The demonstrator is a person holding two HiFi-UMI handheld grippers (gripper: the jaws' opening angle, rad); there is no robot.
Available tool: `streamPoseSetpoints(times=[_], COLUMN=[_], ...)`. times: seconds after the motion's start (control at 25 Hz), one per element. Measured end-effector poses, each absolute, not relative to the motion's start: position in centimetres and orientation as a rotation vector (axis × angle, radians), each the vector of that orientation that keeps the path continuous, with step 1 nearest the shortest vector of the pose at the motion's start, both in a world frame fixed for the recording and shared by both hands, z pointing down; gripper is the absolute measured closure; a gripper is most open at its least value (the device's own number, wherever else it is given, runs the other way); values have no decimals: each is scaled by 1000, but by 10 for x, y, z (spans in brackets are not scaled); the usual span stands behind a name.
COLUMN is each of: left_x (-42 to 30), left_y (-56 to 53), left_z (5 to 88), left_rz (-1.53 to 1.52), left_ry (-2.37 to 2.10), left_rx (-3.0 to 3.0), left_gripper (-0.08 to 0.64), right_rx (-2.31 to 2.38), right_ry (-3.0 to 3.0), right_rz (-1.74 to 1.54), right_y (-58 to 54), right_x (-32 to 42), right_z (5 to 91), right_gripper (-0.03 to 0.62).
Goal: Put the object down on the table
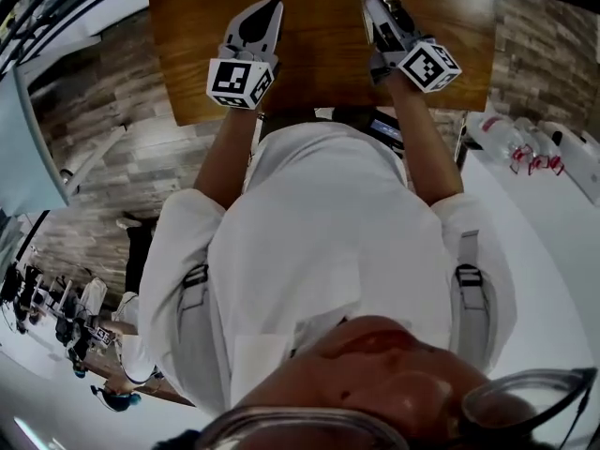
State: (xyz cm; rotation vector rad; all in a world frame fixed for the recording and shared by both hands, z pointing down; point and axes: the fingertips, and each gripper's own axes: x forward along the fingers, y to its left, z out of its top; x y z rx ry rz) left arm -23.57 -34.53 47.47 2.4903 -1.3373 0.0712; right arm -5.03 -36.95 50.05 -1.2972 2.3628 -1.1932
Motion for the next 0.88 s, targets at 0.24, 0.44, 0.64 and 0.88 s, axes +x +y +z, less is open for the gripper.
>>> streamPoseSetpoints(times=[0.24, 0.44, 0.64, 0.88], left_x=[-241, -253, -253, -241], left_y=[-361, -379, -388, -387], left_z=[506, 527, 539, 541], left_rz=[102, 120, 141, 150], left_ry=[-1364, -1471, -1498, -1530], left_rx=[2465, 2393, 2370, 2380], left_gripper=[546, 546, 546, 546], right_rx=[-1318, -1315, -1333, -1373], right_ry=[2300, 2242, 2155, 2108], right_rz=[-1286, -1377, -1474, -1512], right_y=[-396, -417, -430, -434], right_x=[-61, -63, -59, -50], right_z=[532, 560, 591, 617], right_gripper=[364, 364, 364, 364])
